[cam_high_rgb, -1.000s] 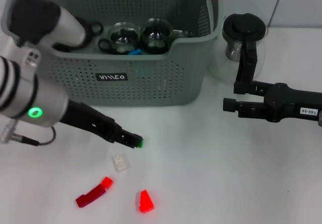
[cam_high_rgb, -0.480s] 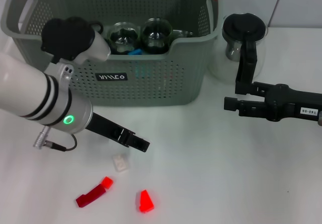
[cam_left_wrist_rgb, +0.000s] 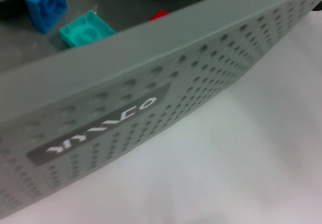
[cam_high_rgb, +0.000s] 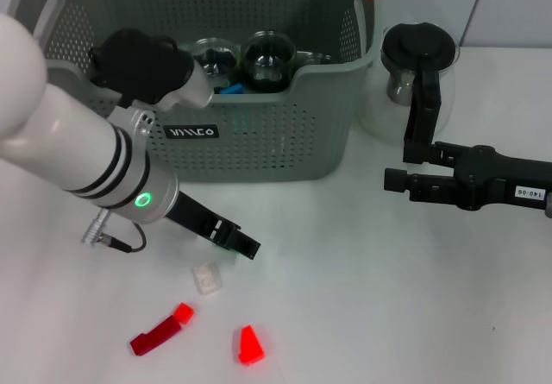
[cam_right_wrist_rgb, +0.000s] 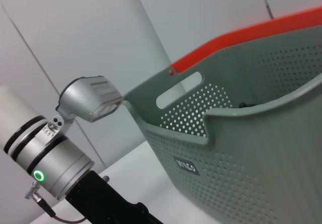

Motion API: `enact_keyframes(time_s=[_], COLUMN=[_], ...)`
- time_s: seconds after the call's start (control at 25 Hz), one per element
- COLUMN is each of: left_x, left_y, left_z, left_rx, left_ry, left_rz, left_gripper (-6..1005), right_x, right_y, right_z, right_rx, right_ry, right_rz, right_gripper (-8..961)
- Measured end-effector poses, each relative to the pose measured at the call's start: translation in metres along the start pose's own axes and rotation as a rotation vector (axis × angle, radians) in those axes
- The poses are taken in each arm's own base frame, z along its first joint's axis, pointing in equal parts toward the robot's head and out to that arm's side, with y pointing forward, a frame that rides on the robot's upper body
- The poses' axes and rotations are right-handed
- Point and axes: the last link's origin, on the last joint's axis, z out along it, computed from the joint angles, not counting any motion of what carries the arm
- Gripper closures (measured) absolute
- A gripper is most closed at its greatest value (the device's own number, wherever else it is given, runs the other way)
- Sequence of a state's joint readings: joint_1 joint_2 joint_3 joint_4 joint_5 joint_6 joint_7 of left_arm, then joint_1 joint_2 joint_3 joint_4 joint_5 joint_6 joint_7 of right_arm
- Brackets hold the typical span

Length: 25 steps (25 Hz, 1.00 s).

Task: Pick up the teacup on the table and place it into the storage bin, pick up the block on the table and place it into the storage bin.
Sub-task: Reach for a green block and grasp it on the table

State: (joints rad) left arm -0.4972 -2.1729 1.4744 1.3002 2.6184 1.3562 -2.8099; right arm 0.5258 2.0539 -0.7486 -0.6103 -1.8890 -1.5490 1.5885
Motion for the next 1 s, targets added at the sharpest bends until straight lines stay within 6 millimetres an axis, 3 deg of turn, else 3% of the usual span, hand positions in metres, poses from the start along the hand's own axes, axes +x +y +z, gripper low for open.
enact_keyframes(time_s=[0.36, 1.0], left_x=[0.007, 0.012], left_y=[0.002, 0.007], left_z=[0.007, 0.017], left_rx=[0.106, 0.101], left_ry=[-0.05, -0.057], left_rz=[0.018, -0.015], left_gripper=[140, 170], right_x=[0.001, 0.003], right_y=[0.001, 0.002], right_z=[0.0, -0.001], right_rx=[-0.007, -0.008], right_ry=[0.003, 0.004], right_rz=[0.001, 0.006], right_gripper=[69, 68])
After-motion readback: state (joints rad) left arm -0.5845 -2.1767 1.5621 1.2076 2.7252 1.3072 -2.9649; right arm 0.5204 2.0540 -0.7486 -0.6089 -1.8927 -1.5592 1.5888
